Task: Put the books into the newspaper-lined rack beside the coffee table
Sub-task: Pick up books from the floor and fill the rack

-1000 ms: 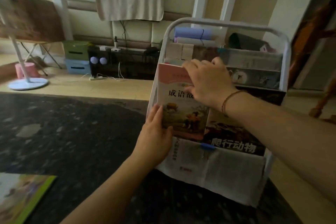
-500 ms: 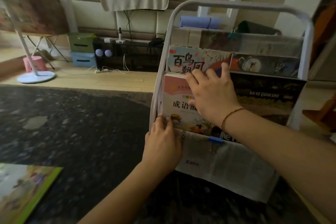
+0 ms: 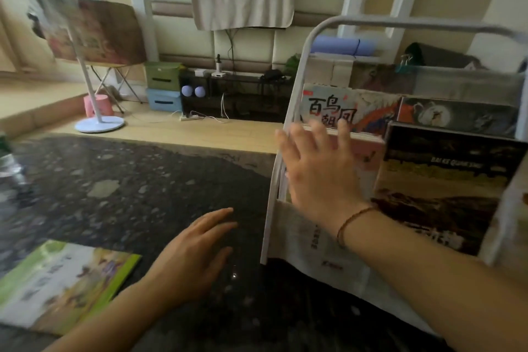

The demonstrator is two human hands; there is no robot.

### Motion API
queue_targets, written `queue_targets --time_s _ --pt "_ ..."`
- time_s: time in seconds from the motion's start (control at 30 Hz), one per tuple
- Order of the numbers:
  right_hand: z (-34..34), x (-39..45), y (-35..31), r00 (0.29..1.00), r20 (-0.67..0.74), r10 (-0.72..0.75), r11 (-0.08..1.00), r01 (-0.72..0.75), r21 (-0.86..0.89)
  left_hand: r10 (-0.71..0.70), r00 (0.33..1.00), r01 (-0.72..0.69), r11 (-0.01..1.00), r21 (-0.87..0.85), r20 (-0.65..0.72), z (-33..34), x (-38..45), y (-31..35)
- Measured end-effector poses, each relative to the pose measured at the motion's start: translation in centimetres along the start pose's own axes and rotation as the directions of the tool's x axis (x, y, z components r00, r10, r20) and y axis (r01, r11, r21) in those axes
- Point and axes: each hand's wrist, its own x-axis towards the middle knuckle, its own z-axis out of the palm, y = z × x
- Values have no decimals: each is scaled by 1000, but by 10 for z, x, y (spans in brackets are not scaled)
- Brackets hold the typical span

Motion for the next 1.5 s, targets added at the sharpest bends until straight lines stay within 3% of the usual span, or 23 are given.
queue_targets --time_s 0.03,0.1,0.17,0.2,0.27,0.37,0.53,0.77,0.87,0.93,0.97,1.03,1.1,1.17,1.23,1.3,1.4,1.5 --pt "0 2 -18 998 -24 -61 996 62 57 -70 997 72 995 62 -42 -3 -12 -24" --pt "2 6 -60 987 -52 -154 972 160 172 -324 946 311 922 231 21 -12 -39 -64" --pt "4 11 -106 975 -37 -221 934 222 279 -599 788 503 759 413 141 -24 -72 -94" --pt "6 14 -129 965 -6 -261 909 248 335 -675 720 550 695 462 158 -28 -89 -105" --pt "11 20 -176 934 89 -347 854 275 441 -749 646 619 628 472 149 -29 -119 -119" --pt "24 29 -244 858 256 -445 775 226 590 -764 630 667 623 408 138 -21 -152 -137" --pt "43 43 -330 702 512 -495 622 -125 773 -700 713 647 681 344 46 -11 -166 -149" --pt "50 61 -379 636 689 -346 823 -146 549 -690 722 634 689 352 51 -3 -175 -134" --pt "55 65 -379 622 715 -319 850 -145 506 -661 751 639 721 270 -13 1 -181 -134" --pt "58 67 -374 612 729 -307 858 -154 490 -623 768 637 767 74 -149 3 -187 -132" --pt "59 67 -371 603 736 -309 858 -157 489 -644 722 642 760 -103 -254 4 -192 -131" --pt "61 65 -362 599 726 -338 836 -164 524 -719 518 617 689 -380 -462 6 -207 -128" --pt "60 61 -349 614 706 -352 770 -239 592 -784 353 629 603 -490 -510 10 -222 -125" --pt "58 55 -333 634 691 -349 642 -375 668 -856 319 672 507 -540 -407 16 -230 -120" --pt "49 51 -314 644 688 -334 449 -534 717 -873 349 696 485 -528 -341 17 -225 -112" --pt "38 45 -292 636 704 -316 260 -655 709 -863 350 663 503 -555 -364 10 -212 -104" --pt "19 32 -255 664 698 -269 84 -706 704 -901 329 481 417 -771 -283 -6 -184 -89" --pt "5 15 -214 686 689 -235 -76 -719 691 -864 494 205 224 -953 -96 -21 -150 -63"
